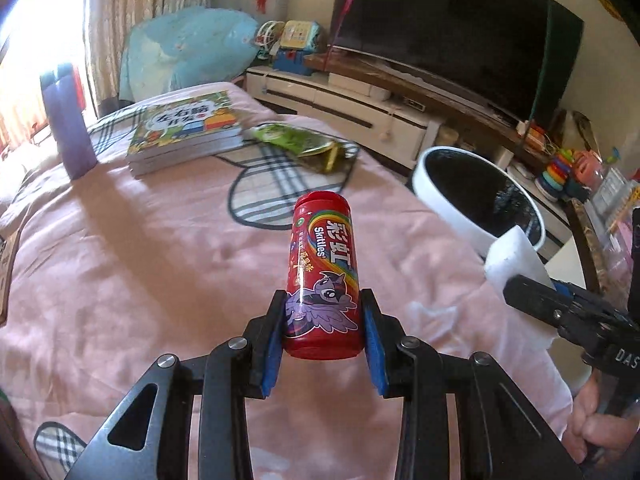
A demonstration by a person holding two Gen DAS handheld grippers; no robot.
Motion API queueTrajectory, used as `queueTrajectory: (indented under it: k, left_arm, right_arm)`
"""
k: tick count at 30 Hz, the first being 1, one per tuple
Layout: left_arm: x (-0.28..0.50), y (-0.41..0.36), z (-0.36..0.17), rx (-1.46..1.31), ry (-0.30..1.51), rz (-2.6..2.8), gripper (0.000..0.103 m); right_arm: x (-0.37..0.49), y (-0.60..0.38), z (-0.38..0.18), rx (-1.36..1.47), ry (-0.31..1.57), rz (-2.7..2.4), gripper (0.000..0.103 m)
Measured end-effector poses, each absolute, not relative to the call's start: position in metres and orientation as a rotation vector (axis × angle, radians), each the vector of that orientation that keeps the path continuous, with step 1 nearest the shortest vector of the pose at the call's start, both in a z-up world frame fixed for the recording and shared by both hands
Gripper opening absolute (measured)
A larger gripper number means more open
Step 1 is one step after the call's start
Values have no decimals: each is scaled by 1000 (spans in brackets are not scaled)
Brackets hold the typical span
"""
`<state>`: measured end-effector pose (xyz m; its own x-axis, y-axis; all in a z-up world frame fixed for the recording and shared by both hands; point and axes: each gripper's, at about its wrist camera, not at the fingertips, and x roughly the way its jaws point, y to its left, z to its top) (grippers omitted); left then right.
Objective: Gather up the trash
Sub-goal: 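Carry the red tube and white sponge over the bin and open both tools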
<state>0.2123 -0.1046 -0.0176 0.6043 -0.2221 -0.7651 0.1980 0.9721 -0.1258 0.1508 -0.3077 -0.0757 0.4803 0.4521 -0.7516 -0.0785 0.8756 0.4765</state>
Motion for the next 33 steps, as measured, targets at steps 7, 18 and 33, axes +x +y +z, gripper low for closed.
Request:
queueTrajectory:
  k: [7, 18, 33]
  left_arm:
    - [204, -133, -7, 7, 877, -282, 34]
    - [212, -176, 6, 58, 854, -341, 34]
    - [236, -206, 6, 90, 845, -385, 34]
  right_arm:
    - [147, -334, -68, 439, 983, 285, 56]
    - [153, -379, -61, 469, 932, 203, 56]
    - [171, -414, -65, 458, 923, 133, 56]
